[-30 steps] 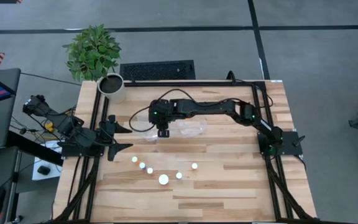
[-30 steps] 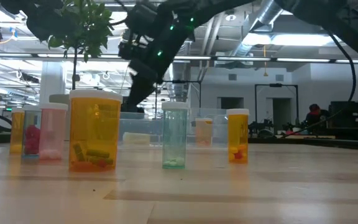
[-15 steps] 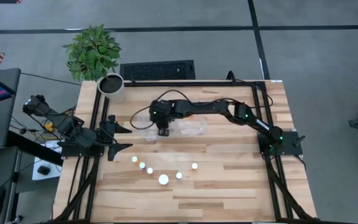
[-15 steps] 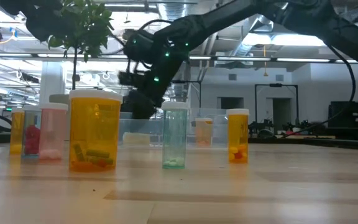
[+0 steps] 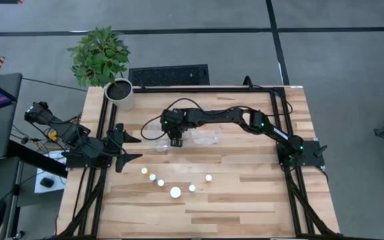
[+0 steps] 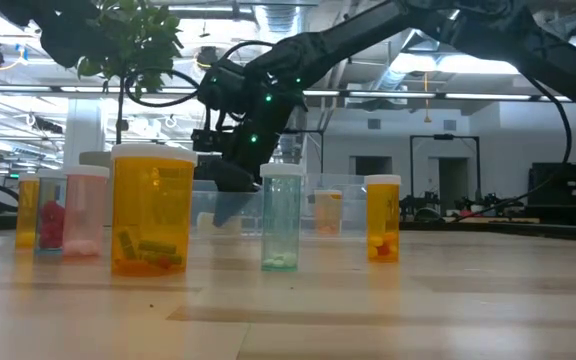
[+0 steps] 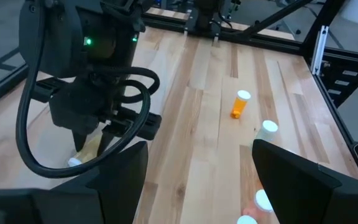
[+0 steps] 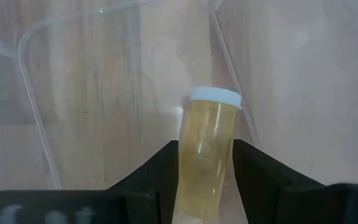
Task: Pick and place medicine bottles into bin by pill shape (circle, oval)
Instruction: Put the yellow tablet bottle into the left transparent bin
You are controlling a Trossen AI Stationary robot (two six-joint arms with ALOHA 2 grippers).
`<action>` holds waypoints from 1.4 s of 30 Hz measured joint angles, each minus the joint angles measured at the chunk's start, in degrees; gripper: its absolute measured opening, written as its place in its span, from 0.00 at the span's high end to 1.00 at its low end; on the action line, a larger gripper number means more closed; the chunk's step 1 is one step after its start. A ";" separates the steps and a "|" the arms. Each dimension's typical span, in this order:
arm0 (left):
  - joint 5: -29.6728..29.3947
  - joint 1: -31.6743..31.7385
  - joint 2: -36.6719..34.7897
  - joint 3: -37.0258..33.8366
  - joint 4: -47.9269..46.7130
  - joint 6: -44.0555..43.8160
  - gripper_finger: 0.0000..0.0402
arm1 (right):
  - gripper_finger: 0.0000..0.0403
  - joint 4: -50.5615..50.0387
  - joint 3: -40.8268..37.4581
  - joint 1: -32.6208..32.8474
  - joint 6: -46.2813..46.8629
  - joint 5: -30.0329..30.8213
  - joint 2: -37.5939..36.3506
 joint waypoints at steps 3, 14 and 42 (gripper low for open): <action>0.05 0.01 0.00 0.00 0.00 0.00 0.30 | 0.63 0.02 0.00 0.00 0.02 0.00 -0.03; 0.12 0.00 0.00 0.00 -0.02 -0.24 0.30 | 0.78 -1.22 0.07 -0.39 0.96 0.02 -0.20; -0.14 -0.01 0.00 0.00 -0.36 0.09 0.30 | 0.81 -8.40 13.89 0.37 -0.99 -5.59 -0.46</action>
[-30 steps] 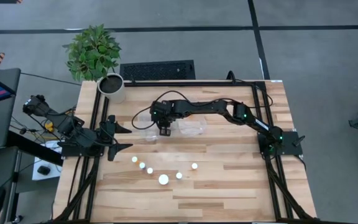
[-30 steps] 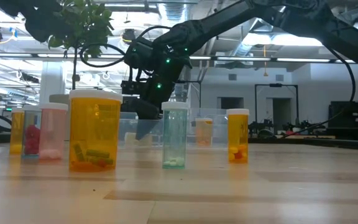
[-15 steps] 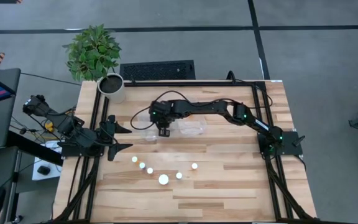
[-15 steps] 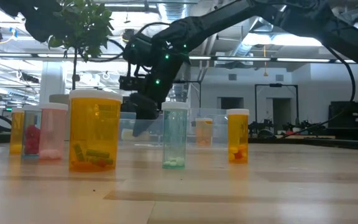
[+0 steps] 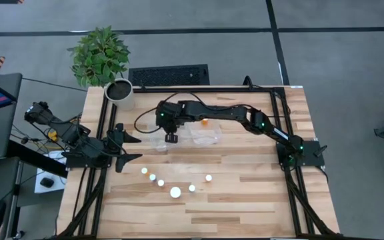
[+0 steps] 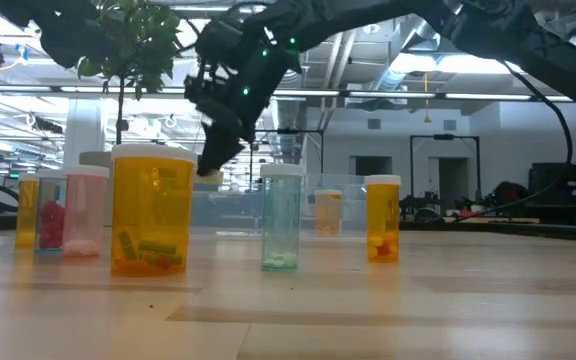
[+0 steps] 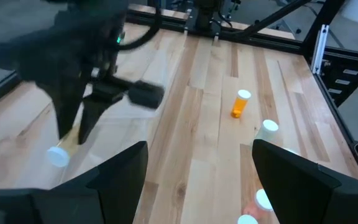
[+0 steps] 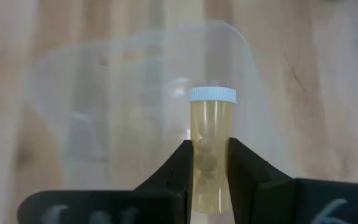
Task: Pick and place medicine bottles into bin by pill shape (circle, oval)
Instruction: Put the yellow tablet bottle into the left transparent bin
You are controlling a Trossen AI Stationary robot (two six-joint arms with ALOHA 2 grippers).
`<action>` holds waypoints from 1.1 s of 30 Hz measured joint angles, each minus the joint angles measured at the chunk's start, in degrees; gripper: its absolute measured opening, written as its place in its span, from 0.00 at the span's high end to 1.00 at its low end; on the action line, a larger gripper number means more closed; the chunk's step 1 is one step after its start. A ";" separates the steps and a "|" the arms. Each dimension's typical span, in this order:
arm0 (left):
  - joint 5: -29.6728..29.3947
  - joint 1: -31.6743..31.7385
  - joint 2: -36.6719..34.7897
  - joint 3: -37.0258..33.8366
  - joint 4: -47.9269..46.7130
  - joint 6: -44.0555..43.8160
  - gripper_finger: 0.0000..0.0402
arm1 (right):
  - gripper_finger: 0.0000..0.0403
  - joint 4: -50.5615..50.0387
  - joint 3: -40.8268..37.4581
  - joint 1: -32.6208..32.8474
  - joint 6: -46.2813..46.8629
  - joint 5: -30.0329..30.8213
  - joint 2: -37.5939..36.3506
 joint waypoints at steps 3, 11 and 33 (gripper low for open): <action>-1.08 0.00 0.00 0.00 -0.80 0.43 0.30 | 0.81 -1.65 2.42 0.16 -0.10 -4.38 -0.19; -5.10 0.02 -0.02 -0.02 -3.93 2.98 0.30 | 0.81 0.36 1.39 2.56 -0.91 -5.58 -7.40; -10.72 0.02 -0.15 -0.23 0.01 7.11 0.30 | 0.81 14.25 1.34 10.60 -8.22 -7.22 -12.61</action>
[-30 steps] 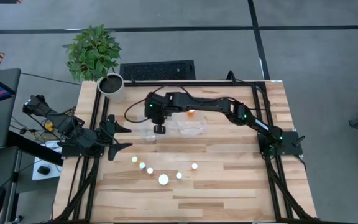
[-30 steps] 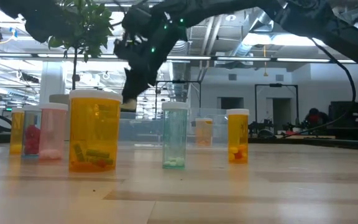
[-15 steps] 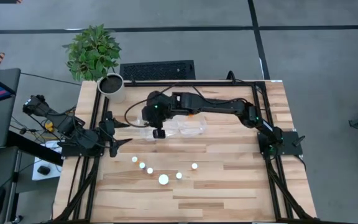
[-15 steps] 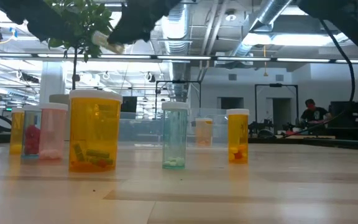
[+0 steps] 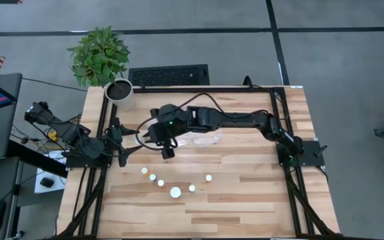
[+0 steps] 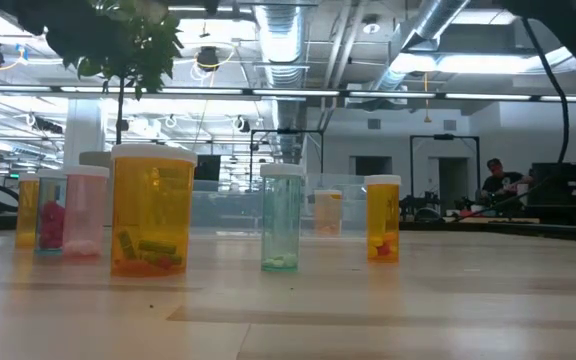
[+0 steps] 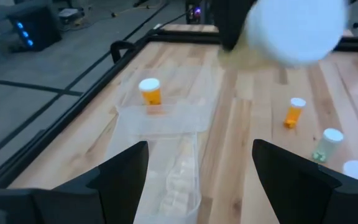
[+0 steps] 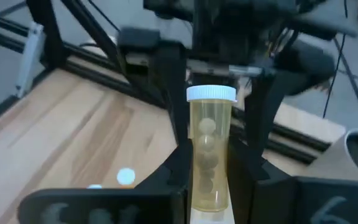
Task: Pick and place medicine bottles into bin by pill shape (circle, oval)
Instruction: Put the yellow tablet bottle into the left transparent bin
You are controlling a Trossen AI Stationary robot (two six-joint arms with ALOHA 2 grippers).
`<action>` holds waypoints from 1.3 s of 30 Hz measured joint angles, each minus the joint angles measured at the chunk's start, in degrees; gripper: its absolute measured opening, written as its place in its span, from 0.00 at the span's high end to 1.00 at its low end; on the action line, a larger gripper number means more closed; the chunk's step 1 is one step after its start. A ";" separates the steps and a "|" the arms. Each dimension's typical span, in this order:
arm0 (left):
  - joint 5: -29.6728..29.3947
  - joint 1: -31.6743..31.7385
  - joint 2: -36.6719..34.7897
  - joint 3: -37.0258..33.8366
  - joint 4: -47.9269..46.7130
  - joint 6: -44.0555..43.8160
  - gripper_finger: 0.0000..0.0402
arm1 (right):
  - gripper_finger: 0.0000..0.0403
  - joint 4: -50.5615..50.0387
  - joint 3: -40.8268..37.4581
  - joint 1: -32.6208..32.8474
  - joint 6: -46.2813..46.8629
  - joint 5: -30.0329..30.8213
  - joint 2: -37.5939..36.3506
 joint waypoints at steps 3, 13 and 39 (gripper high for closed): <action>0.35 0.00 0.03 -0.19 3.82 2.78 0.30 | 0.81 3.63 0.00 0.64 -0.70 -2.85 -0.76; 6.83 -0.07 0.18 -0.19 18.60 17.71 0.30 | 0.81 5.82 -0.07 -0.17 -3.77 -23.86 -5.47; 9.07 -0.06 6.88 -0.19 27.68 20.31 0.30 | 0.81 -42.74 -9.20 -12.54 -5.32 -24.58 -37.37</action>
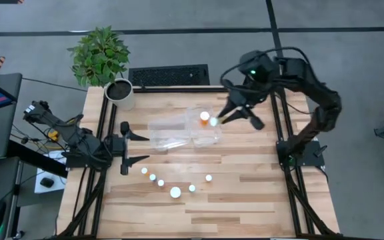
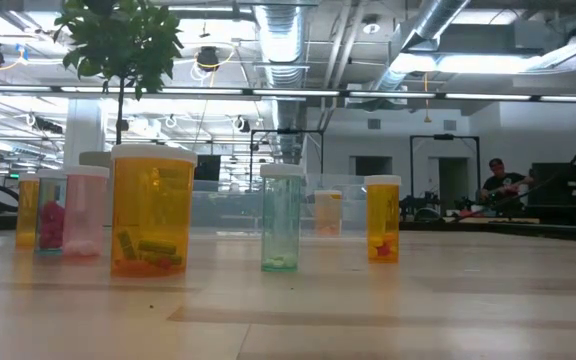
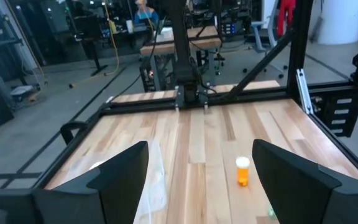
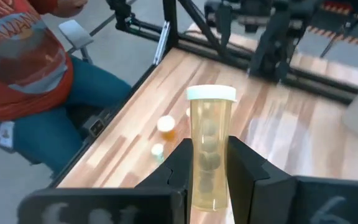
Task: Pick and place medicine bottles into bin by pill shape (circle, oval)
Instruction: Put the yellow tablet bottle into the left transparent bin
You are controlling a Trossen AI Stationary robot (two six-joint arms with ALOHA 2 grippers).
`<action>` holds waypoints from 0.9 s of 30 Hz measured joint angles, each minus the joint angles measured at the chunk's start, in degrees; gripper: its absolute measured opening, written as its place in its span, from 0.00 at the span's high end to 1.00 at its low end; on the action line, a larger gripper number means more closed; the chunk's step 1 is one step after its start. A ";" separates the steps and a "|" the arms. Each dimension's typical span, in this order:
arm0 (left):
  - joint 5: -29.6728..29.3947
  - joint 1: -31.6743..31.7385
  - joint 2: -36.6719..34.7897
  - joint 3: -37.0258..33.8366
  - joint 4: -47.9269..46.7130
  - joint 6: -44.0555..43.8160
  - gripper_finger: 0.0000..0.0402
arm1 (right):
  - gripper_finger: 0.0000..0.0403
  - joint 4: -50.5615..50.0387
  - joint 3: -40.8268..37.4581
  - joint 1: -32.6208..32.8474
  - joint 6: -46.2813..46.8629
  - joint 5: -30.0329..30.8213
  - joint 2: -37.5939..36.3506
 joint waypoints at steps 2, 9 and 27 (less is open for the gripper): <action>0.00 -0.01 0.52 0.00 1.23 0.87 0.30 | 0.81 1.72 -7.20 -0.66 0.74 -0.01 -4.75; -0.01 -0.01 0.93 0.02 2.74 0.41 0.30 | 0.81 30.61 -45.03 -4.12 7.06 -0.03 -26.52; 7.64 7.62 18.40 0.07 25.36 6.48 0.30 | 0.79 136.11 -98.26 6.58 23.96 15.03 -25.56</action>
